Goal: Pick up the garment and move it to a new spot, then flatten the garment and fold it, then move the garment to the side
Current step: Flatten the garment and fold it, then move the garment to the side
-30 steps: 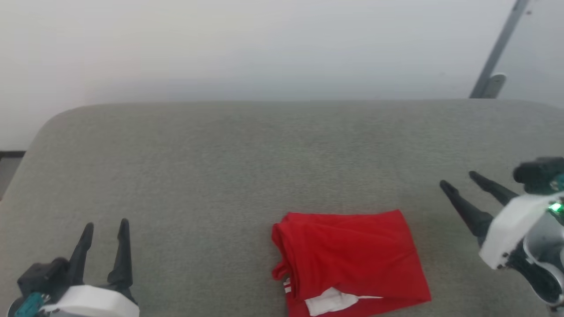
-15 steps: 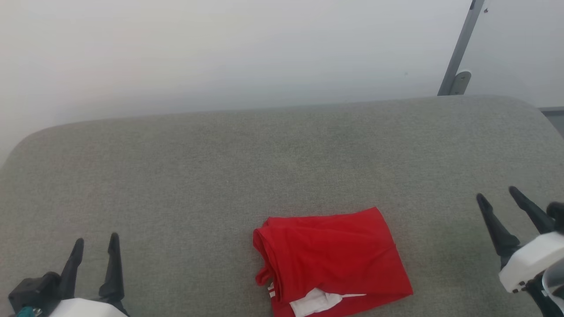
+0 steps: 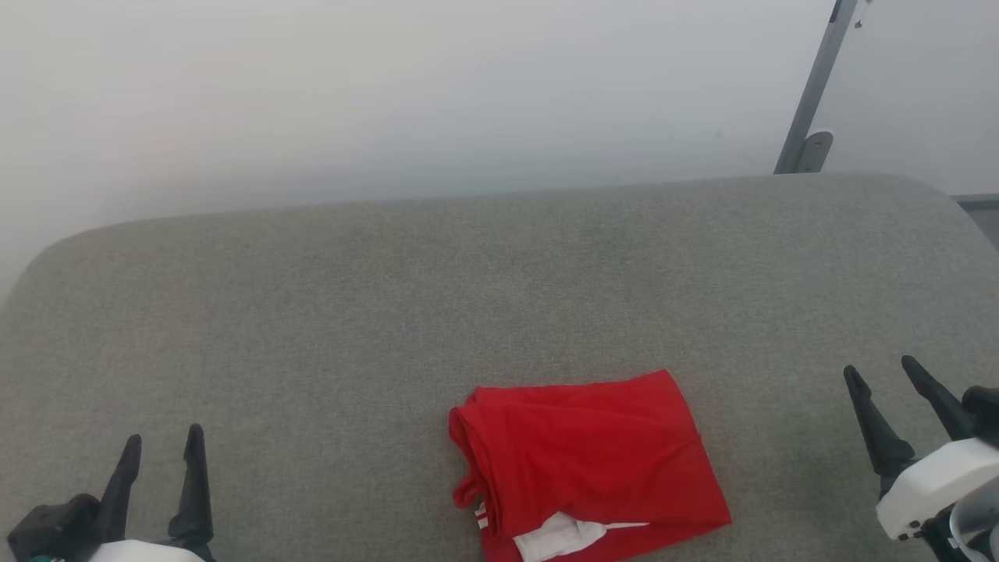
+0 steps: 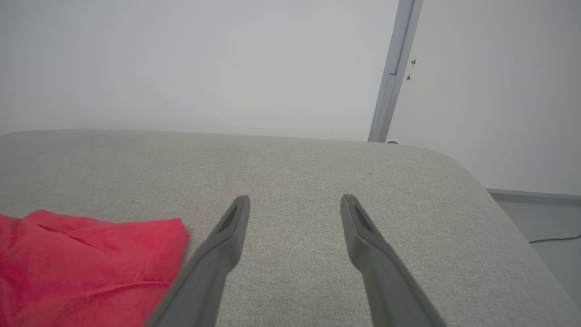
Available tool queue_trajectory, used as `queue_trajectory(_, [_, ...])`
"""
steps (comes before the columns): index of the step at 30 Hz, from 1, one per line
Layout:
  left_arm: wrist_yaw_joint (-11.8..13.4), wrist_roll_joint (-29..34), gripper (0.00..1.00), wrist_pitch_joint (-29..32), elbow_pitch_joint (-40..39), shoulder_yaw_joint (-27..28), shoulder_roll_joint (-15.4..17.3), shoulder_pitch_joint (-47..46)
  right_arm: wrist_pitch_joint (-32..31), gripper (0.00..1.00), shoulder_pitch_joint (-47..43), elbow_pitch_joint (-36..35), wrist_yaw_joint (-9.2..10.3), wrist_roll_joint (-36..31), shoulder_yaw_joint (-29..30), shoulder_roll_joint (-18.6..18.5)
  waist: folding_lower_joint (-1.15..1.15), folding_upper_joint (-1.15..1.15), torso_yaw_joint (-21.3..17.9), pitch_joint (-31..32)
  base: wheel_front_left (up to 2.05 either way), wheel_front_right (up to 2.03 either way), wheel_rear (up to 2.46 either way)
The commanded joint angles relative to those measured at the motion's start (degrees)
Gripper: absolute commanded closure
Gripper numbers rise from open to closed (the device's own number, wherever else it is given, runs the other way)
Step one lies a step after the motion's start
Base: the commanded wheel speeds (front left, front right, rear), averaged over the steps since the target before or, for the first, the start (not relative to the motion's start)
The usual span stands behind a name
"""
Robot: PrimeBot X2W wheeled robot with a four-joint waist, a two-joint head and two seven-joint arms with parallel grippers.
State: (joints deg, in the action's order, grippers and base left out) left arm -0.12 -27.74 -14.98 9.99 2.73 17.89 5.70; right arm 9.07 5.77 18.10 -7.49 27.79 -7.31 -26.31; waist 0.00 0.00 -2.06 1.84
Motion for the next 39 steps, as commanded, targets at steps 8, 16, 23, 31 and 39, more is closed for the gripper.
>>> queue_trajectory(8, [-1.0, 0.8, 0.00, -0.3, 0.0, 0.3, -0.7, 0.0, -0.2, 0.00, -0.4, -0.1, 0.00, -0.2, -0.3, 0.3, 0.00, 0.00, 0.8, 0.1, 0.00, 0.00, 0.00])
queue_trajectory(16, [-1.6, 1.0, 0.00, -0.3, -0.2, 0.2, -1.0, -0.6, -5.0, 0.00, -0.3, -2.7, 0.00, 2.8, -4.1, 0.2, 0.00, 0.00, 3.4, -0.5, 0.00, 0.00, 0.00])
queue_trajectory(23, [-2.1, 1.4, 0.00, -0.3, -0.1, -0.4, -1.7, -0.9, -14.8, 0.00, 1.2, -4.5, 0.00, 9.6, -11.2, -1.4, 0.00, 0.00, 6.6, -1.3, 0.00, 0.00, 0.00])
queue_trajectory(31, [-2.4, 2.3, 0.00, -0.3, -0.2, -1.2, -3.6, -1.7, -25.4, 0.00, 3.8, -3.3, 0.00, 13.1, -14.6, -3.9, 0.00, 0.00, 9.9, -3.3, 0.00, 0.00, 0.00])
queue_trajectory(39, [-3.1, 3.7, 0.00, -0.3, 0.2, -1.4, -5.6, -2.8, -34.7, 0.00, 5.4, -0.3, 0.00, 14.4, -15.4, -4.9, 0.00, 0.00, 12.4, -5.4, 0.00, 0.00, 0.00])
